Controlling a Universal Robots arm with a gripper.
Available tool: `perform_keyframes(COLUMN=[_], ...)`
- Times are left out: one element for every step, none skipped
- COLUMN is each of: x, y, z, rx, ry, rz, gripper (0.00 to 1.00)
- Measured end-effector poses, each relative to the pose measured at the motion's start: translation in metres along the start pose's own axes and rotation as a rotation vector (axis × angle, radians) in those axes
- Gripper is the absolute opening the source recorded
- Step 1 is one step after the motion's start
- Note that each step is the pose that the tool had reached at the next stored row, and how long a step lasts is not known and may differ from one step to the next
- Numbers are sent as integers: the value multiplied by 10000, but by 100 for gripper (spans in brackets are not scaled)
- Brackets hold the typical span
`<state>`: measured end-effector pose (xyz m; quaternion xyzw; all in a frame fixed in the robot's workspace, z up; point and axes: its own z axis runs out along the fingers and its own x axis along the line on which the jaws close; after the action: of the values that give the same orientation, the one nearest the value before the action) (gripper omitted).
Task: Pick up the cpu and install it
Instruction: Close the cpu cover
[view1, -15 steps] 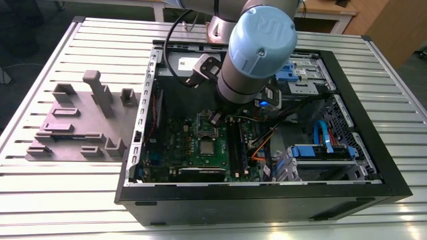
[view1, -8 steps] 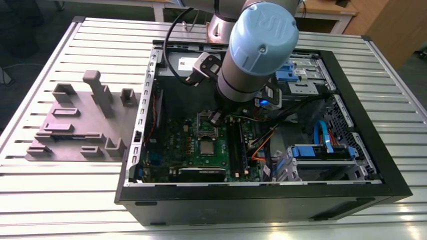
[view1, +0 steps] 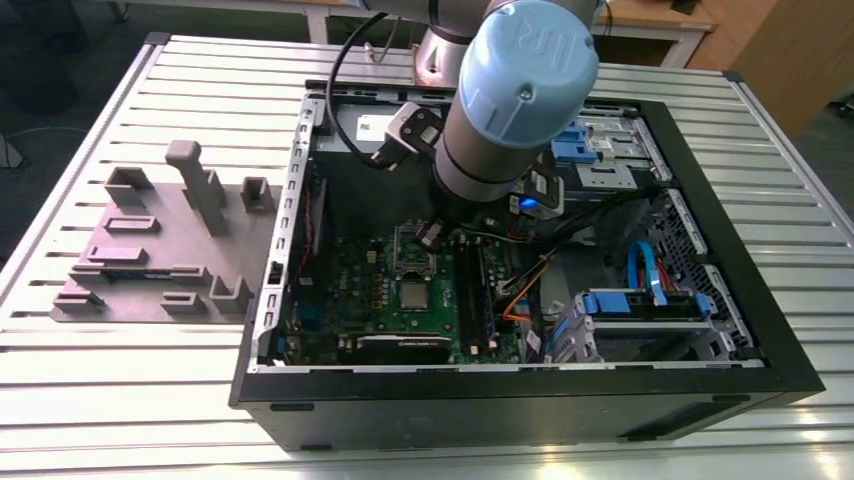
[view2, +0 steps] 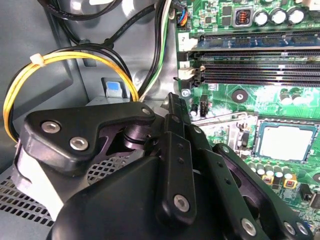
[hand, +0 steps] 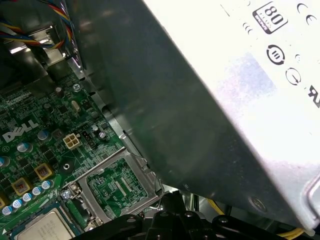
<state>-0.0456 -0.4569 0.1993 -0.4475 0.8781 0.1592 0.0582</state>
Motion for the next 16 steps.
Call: perform_keyframes(x=[1, 2, 2, 3, 3, 3, 3, 3, 2, 1, -1, -2, -3, -5, -6, -8], y=[1, 2, 2, 2, 2, 2, 2, 3, 4, 4, 5, 6, 8, 9, 10, 12], z=[0, 0, 0, -1, 0, 0, -1, -4, -7, -8, -12, -16, -22, -29, -35, -40], rx=[0, 0, 0, 0, 5, 14, 20, 25, 29, 29, 32, 38, 44, 51, 58, 70], ry=[0, 0, 0, 1, 6, 20, 28, 36, 42, 40, 46, 53, 61, 73, 82, 98], rz=[1, 0, -1, -2, -2, 0, 1, 1, 1, 1, 2, 2, 2, 3, 4, 5], gripper=[11, 11, 11, 11, 11, 11, 11, 11, 11, 11, 11, 11, 11, 11, 11, 11])
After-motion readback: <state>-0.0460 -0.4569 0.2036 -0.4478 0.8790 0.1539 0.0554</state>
